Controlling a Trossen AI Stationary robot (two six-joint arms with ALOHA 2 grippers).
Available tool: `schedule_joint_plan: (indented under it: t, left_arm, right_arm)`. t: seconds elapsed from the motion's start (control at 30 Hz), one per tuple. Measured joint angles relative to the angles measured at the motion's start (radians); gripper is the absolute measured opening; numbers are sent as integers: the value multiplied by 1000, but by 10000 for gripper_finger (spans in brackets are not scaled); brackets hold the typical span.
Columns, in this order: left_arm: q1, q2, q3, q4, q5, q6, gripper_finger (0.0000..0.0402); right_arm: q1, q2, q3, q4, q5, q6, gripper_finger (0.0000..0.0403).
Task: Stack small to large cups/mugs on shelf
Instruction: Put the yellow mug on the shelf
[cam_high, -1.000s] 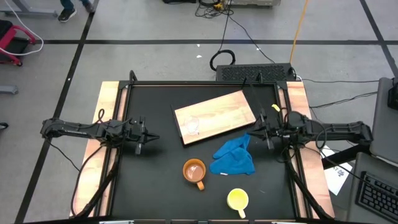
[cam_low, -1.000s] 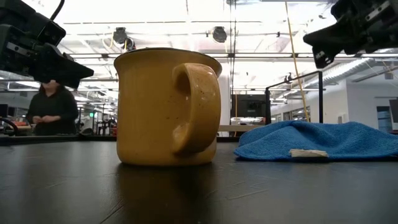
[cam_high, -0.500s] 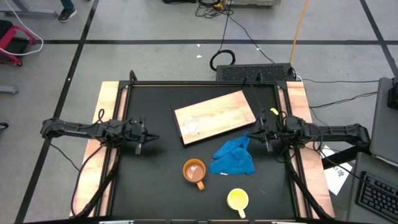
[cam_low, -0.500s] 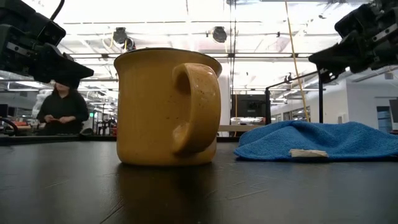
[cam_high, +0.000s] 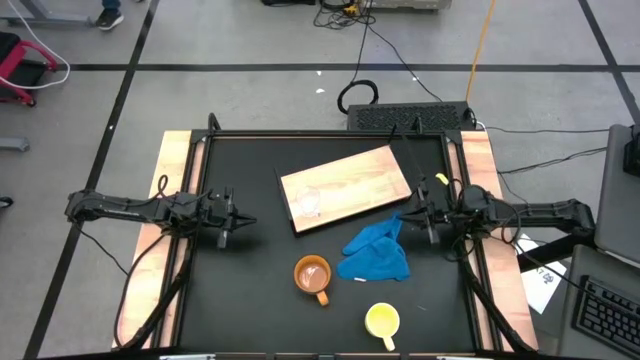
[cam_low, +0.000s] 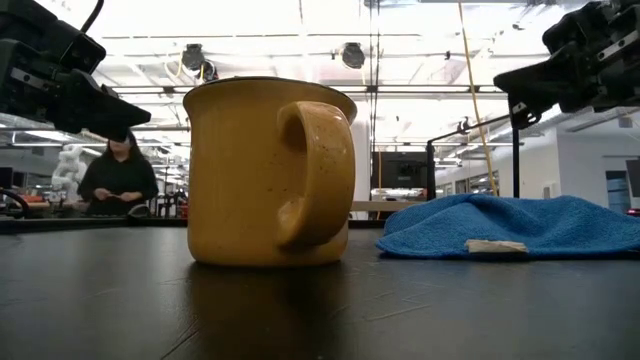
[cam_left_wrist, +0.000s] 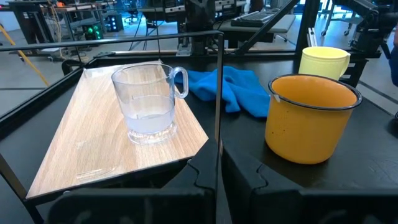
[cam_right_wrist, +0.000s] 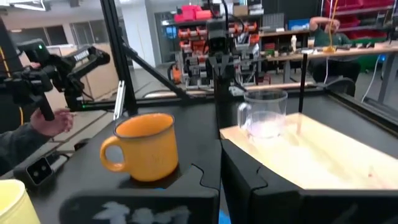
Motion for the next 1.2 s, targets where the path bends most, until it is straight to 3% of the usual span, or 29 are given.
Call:
schedule_joint_plan:
  t: [0.37,0.6,0.8,0.93,1.2]
  left_arm:
    - [0,0,0,84,0,-46,24]
    - [0,0,0,275,-1,-249,24]
    - [0,0,0,484,-171,-274,24]
    - [0,4,0,549,-178,-255,24]
    - [0,153,36,537,-123,-312,24]
  right_arm:
    - [0,0,-3,8,-3,3,0]
    - [0,0,-3,1,-3,0,0]
    - [0,0,-4,1,-3,-33,0]
    - [0,0,-4,1,-3,-44,0]
    - [0,0,-4,1,-3,-45,0]
